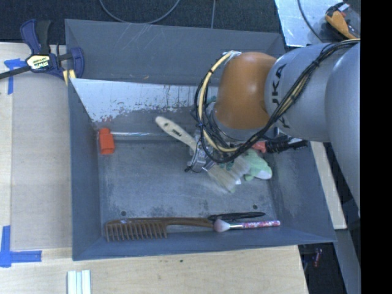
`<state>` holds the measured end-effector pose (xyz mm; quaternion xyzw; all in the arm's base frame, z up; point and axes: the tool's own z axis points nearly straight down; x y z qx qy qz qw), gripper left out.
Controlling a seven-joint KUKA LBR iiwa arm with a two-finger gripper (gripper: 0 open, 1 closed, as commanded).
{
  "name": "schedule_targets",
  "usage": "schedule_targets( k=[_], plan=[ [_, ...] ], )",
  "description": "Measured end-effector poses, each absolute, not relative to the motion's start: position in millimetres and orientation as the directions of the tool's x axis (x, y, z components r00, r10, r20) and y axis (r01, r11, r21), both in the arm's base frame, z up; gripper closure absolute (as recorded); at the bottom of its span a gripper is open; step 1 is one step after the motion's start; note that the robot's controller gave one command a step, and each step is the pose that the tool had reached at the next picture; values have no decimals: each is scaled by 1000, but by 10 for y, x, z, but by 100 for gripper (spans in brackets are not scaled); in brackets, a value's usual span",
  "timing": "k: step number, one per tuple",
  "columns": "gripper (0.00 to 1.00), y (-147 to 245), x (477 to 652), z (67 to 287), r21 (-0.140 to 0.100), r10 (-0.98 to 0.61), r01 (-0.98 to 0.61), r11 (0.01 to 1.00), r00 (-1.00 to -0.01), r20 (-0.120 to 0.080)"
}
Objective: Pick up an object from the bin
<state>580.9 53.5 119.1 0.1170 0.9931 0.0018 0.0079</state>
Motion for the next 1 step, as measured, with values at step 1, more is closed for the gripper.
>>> schedule_targets(
  k=[1],
  plan=[
    [100,531,5783,1640,3,231,231,973,-973,-6]
  ],
)
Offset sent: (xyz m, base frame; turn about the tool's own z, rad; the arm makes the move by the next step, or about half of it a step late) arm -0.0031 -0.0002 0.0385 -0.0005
